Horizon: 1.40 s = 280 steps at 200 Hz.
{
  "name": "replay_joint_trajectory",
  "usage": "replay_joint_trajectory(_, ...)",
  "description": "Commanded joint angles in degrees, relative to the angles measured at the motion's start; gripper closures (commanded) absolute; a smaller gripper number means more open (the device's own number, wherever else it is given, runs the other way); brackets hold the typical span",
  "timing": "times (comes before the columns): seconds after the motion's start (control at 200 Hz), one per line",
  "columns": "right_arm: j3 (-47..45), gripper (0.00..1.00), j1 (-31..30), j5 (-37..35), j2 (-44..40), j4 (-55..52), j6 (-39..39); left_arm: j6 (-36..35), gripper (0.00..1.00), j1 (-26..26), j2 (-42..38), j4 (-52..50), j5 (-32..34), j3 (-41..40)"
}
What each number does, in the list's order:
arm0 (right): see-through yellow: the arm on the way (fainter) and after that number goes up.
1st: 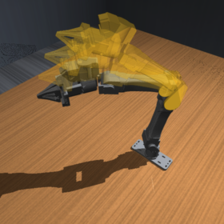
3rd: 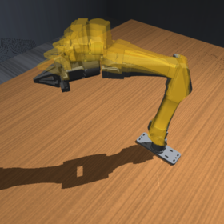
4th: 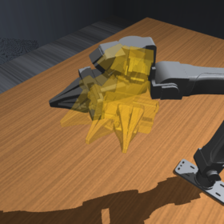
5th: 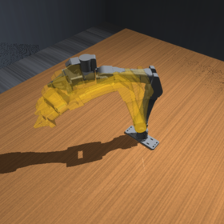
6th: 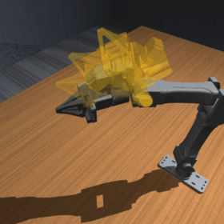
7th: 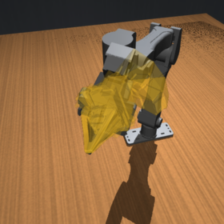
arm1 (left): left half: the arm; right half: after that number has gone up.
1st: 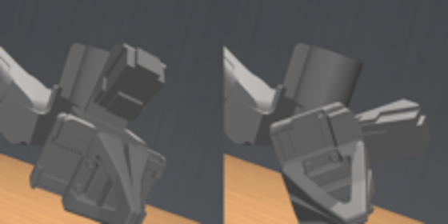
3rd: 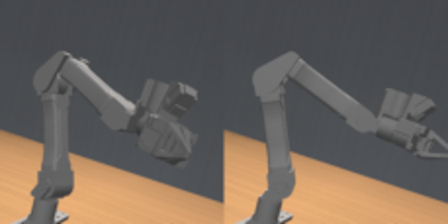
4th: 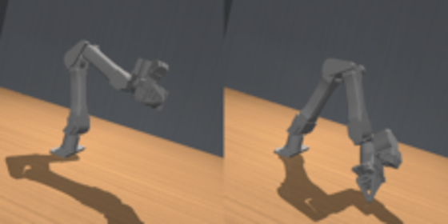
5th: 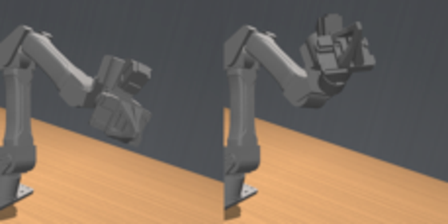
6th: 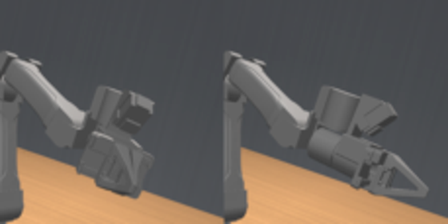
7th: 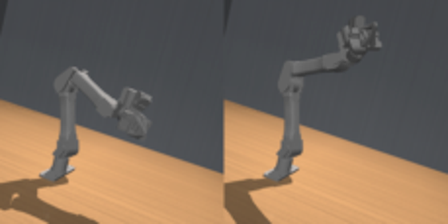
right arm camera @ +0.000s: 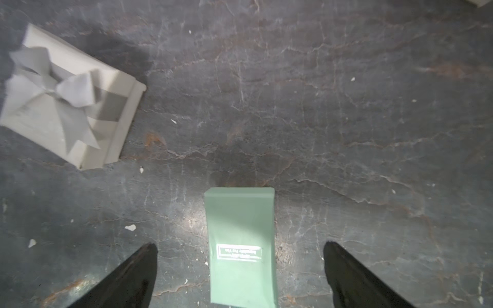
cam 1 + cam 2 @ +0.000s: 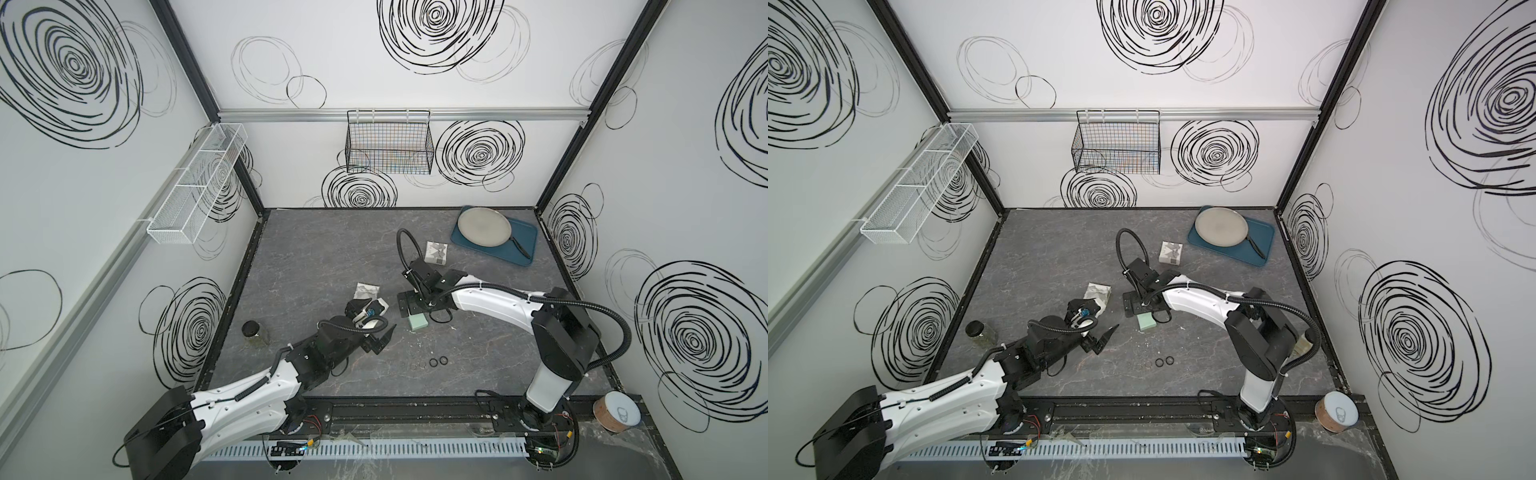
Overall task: Take the rings out of the lift-off lid box
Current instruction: Pick up the jewelry box from the center of the board.
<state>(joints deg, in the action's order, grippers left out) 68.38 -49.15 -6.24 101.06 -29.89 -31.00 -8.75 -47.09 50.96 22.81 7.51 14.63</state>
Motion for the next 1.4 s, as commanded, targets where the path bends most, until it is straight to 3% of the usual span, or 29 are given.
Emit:
replay_joint_trajectory(0.0,2.02,0.01,-0.93,-0.88,2.21,-3.13,-2.89,-0.32,0.01,0.49,-2.43,3.88,-0.09,-0.97)
replay_joint_trajectory(0.19,1.21,0.1,-1.58,-0.56,4.71,-2.35,-4.31,-0.22,0.01,0.45,-4.06,4.09,-0.04,-1.71)
replay_joint_trajectory(0.49,0.53,0.31,-1.67,-0.91,6.85,-0.37,-4.55,-0.4,0.0,0.42,-2.94,4.09,-0.63,-1.35)
replay_joint_trajectory(0.761,-0.28,0.38,-0.9,-2.01,6.09,0.67,-4.83,-0.73,0.0,0.48,-2.47,3.91,-0.31,-1.17)
replay_joint_trajectory(0.991,1.38,0.42,3.87,-0.13,5.25,3.0,-3.04,-0.89,0.01,0.52,-2.47,3.71,0.03,-1.14)
replay_joint_trajectory(1.171,6.86,0.44,8.55,0.21,7.81,3.86,0.48,-0.93,0.01,0.68,-2.11,3.91,0.05,-1.06)
replay_joint_trajectory(1.396,21.36,0.44,13.73,1.56,17.88,1.48,5.04,-0.91,0.01,1.11,-1.53,4.17,-0.58,-1.01)
